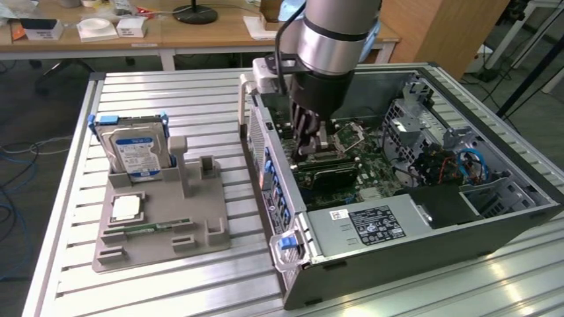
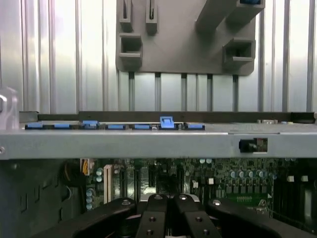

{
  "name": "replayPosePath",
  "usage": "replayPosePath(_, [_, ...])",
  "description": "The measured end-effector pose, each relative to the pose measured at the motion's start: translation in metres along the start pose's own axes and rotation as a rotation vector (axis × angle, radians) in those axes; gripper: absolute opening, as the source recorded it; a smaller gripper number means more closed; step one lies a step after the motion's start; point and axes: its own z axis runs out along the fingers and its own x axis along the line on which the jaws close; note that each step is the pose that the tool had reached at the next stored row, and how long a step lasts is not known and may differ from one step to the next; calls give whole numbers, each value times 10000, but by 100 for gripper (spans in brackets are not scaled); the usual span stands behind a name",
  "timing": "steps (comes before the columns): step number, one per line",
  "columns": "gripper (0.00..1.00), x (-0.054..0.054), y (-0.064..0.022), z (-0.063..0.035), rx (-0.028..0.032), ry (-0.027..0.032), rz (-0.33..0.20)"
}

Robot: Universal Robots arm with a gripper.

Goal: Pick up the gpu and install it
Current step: 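Press down on the gpu until it lock into place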

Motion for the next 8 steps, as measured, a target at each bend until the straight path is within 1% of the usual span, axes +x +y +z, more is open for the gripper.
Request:
replayPosePath(1, [11, 0, -12, 0, 0, -14, -1])
replayPosePath(8, [11, 0, -13, -1, -1, -14, -2])
